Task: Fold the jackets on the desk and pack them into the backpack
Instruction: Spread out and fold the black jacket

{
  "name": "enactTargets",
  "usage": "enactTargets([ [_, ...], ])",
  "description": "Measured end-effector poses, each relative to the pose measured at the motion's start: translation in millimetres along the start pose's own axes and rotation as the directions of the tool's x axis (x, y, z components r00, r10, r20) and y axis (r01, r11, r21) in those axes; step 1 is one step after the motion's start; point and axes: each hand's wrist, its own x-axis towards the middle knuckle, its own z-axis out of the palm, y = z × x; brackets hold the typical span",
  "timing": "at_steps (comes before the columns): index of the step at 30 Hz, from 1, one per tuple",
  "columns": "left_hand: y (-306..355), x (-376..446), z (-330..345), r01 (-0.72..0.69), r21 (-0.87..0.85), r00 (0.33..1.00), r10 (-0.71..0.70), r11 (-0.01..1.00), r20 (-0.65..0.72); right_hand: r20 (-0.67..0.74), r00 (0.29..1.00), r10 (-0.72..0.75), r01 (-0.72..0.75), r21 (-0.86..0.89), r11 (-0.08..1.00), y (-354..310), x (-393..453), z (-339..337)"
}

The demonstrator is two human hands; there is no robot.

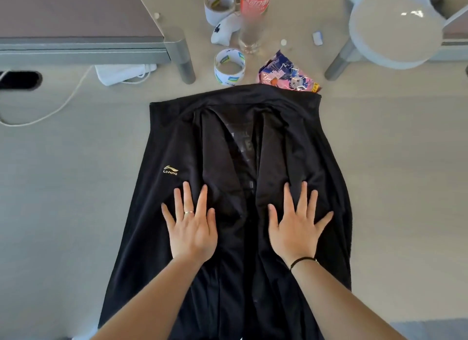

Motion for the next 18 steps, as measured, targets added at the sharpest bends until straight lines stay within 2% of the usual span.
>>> enactTargets([
  [13,-64,63,-31,-0.17,0.056,0.984,0.173,0.984,-0.037,-0.058,0.981,-0.186,0.179,-0.108,0.978,88,91,-38],
  [18,-97,102,-46,-0.217,0.11,0.973,0.223,0.97,-0.053,-0.058,0.972,-0.227,0.218,-0.134,0.967,99,113,-48],
])
